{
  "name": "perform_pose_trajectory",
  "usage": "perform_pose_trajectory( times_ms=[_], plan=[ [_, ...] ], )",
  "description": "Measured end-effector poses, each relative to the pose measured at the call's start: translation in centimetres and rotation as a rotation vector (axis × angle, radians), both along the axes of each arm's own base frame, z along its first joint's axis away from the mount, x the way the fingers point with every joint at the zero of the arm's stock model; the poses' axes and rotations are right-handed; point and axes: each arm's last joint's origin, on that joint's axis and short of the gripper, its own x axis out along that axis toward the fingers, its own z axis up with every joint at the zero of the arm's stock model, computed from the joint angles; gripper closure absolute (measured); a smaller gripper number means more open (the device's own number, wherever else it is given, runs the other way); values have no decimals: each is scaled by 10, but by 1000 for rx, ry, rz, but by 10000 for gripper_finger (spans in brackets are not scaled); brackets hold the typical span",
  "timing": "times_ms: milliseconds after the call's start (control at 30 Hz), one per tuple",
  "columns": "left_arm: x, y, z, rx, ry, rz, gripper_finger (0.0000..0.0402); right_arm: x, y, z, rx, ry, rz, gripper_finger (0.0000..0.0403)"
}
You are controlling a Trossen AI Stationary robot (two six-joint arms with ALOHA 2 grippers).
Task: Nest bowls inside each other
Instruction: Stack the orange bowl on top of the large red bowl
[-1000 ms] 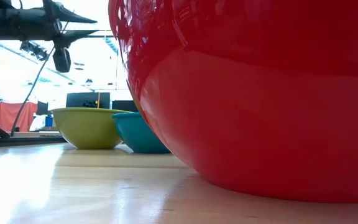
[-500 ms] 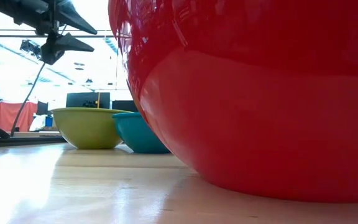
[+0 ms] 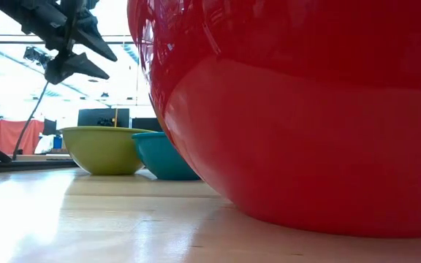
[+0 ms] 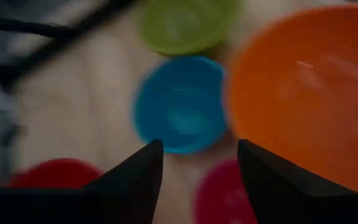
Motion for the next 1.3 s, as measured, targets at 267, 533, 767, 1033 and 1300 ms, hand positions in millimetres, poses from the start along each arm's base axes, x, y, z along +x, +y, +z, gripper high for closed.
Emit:
perform_pose_trajectory(
  times_ms=[267,533,767,1033,1300],
  plan=[
    [17,0,-7,-67,16,44,193,-2,-37,-7,29,300,-358,188],
    [43,7,-6,-47,-93,117,193,-11,-72,-21,83,387,-451,188],
    [50,14,-7,-53,-116,144,193,-22,-105,-40,99,414,-499,188],
    [51,13,-6,-97,-126,128,193,-22,-129,-61,164,299,-524,188],
    [50,13,-7,-90,-116,124,193,-13,-135,-92,189,356,-503,189]
  ],
)
